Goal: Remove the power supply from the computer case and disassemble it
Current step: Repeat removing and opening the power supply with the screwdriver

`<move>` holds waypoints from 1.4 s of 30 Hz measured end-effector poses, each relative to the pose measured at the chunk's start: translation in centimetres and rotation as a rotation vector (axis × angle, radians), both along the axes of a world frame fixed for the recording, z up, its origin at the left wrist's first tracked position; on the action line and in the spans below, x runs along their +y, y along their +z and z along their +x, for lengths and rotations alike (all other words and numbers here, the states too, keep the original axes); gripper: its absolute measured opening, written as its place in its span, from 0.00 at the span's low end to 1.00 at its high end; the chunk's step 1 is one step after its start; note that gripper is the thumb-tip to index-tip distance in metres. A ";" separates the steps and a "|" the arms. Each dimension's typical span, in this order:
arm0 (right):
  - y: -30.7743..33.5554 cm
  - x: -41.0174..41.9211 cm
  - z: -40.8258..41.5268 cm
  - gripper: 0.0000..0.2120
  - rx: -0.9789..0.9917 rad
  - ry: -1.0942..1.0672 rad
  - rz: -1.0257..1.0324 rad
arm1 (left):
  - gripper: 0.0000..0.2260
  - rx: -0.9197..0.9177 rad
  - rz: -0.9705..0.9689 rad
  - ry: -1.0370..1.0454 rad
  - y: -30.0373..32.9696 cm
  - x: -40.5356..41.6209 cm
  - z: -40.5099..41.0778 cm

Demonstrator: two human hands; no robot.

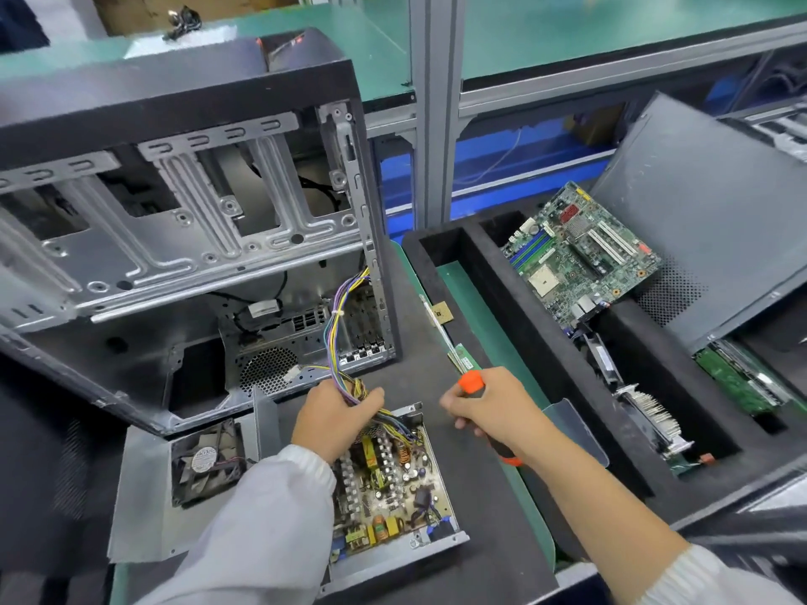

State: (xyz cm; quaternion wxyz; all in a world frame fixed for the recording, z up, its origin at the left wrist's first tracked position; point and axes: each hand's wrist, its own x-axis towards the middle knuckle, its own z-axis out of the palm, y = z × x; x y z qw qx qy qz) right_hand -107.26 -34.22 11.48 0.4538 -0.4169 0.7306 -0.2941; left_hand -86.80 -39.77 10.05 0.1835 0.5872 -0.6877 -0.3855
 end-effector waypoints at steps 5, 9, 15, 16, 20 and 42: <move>6.5 0.5 3.2 0.07 -0.224 0.181 -0.103 | 0.31 -0.012 0.032 0.194 2.8 0.7 2.8; 8.6 0.2 9.5 0.10 -0.011 0.378 -0.199 | 0.26 0.880 0.796 0.416 4.8 2.7 3.8; 7.4 -0.3 15.5 0.14 0.498 0.640 -0.237 | 0.26 1.318 0.860 0.476 4.6 5.8 6.9; 7.1 -0.3 16.0 0.17 0.479 0.663 -0.239 | 0.25 1.362 0.860 0.517 4.3 6.1 7.9; 6.7 -0.5 17.1 0.20 0.388 0.626 -0.332 | 0.21 1.370 0.784 0.633 2.7 7.7 12.2; 2.8 1.5 14.9 0.14 0.359 0.522 -0.140 | 0.18 1.072 0.269 0.703 -5.7 12.9 17.7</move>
